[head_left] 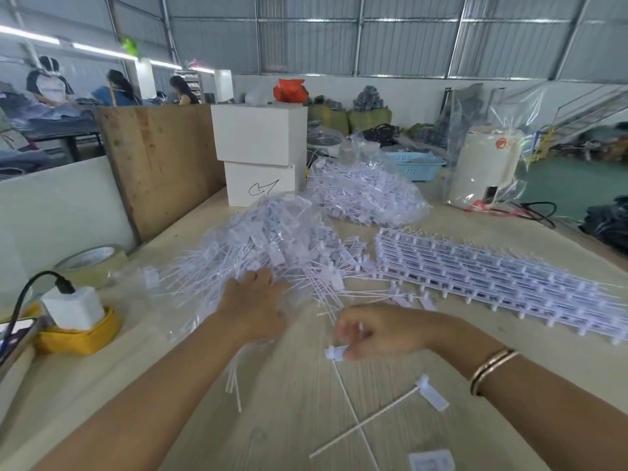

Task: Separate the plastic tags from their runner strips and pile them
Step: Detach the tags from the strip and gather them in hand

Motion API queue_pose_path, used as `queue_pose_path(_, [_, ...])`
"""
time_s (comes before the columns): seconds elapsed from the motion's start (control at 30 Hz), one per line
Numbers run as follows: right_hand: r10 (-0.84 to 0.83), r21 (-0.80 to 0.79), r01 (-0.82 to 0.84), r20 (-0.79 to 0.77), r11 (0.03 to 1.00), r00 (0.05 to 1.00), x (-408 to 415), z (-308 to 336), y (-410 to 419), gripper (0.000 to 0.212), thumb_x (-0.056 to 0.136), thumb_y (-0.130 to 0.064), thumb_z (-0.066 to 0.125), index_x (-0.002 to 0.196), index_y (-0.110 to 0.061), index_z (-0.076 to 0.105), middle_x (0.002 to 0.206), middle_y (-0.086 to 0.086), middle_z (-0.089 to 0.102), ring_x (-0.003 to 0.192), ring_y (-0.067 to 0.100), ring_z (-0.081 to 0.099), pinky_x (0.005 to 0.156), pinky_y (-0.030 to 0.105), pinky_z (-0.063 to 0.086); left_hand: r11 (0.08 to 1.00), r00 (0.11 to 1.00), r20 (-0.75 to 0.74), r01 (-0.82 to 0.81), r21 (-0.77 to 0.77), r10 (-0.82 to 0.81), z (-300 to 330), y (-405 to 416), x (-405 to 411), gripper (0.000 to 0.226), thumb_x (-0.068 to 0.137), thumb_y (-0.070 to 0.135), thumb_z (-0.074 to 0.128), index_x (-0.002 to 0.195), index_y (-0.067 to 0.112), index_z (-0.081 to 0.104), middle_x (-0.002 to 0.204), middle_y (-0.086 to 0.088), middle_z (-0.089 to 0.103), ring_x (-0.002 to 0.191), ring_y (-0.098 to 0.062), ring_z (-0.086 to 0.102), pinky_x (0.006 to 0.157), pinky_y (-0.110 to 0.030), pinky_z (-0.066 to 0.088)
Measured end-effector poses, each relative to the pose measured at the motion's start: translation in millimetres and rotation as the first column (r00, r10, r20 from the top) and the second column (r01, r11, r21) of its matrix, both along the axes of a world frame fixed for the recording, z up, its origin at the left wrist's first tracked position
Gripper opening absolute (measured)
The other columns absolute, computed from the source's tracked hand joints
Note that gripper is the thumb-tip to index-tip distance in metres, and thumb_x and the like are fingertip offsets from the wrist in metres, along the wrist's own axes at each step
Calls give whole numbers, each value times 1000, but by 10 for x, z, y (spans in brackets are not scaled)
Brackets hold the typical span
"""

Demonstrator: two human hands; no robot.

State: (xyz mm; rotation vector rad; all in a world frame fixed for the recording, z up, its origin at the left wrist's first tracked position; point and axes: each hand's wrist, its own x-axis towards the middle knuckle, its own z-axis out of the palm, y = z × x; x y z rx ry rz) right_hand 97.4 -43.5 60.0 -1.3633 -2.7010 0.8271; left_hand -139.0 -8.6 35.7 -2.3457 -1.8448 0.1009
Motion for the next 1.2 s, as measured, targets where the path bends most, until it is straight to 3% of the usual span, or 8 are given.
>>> queue_pose_path(0.2, [152,375,-123,-49,919,987,-89,-389,-97,28,89,-36,58,115,-28,57,105,-13,48,82,-3,49,73,17,37,999,994,105,27,18,-29,-80,-103,71,58,88,43,44,141,28,28,141,-6,32,132,-27,28,102,-44,28])
queue_pose_path(0.4, [-133,680,-43,204,732,970,-134,-421,195,36,97,-38,39,129,-24,47,119,2,51,105,24,56,80,34,43,996,898,434,57,63,-79,-28,-458,457,76,88,55,44,149,29,6,157,-2,-6,143,-23,3,114,-47,10])
queue_pose_path(0.53, [-178,573,53,166,818,970,-13,-342,271,40,93,-35,47,132,-24,44,127,2,50,112,24,54,89,33,43,799,672,441,431,420,-595,-6,-830,745,35,85,42,60,114,22,58,130,-3,42,122,-21,34,102,-41,28])
queue_pose_path(0.63, [-147,520,95,60,849,987,88,-312,253,38,94,-45,43,130,-32,45,124,-5,52,107,16,56,87,36,46,601,446,450,742,299,-774,-31,-1000,910,15,85,29,67,94,17,67,99,3,60,97,-9,48,87,-26,36])
queue_pose_path(0.77, [-167,527,153,-21,836,986,177,-308,227,42,95,-53,30,126,-34,51,126,-9,54,103,13,59,86,36,48,558,346,590,799,222,-730,-99,-1030,1091,14,82,23,72,90,11,73,94,3,64,91,-4,52,90,-7,30])
queue_pose_path(0.93, [-173,552,125,36,824,984,263,-326,171,39,97,-50,29,125,-34,52,121,-7,53,100,16,59,79,35,46,605,403,694,794,59,-597,-207,-1044,1220,25,74,35,78,93,19,71,98,13,52,102,-2,45,99,-25,33])
queue_pose_path(1.07, [-198,553,151,26,819,980,302,-312,91,37,98,-46,32,122,-30,54,116,-5,53,94,20,60,78,38,48,593,404,755,805,-25,-516,-185,-1033,1258,13,82,23,73,75,19,63,81,12,56,85,1,50,84,-25,42])
queue_pose_path(1.2, [-208,534,164,23,829,978,372,-269,101,25,98,-28,40,115,-23,58,114,-1,56,100,19,57,75,28,41,849,429,879,525,-57,-206,-131,-765,1149,17,88,22,64,80,24,49,69,7,59,56,2,49,56,-16,38])
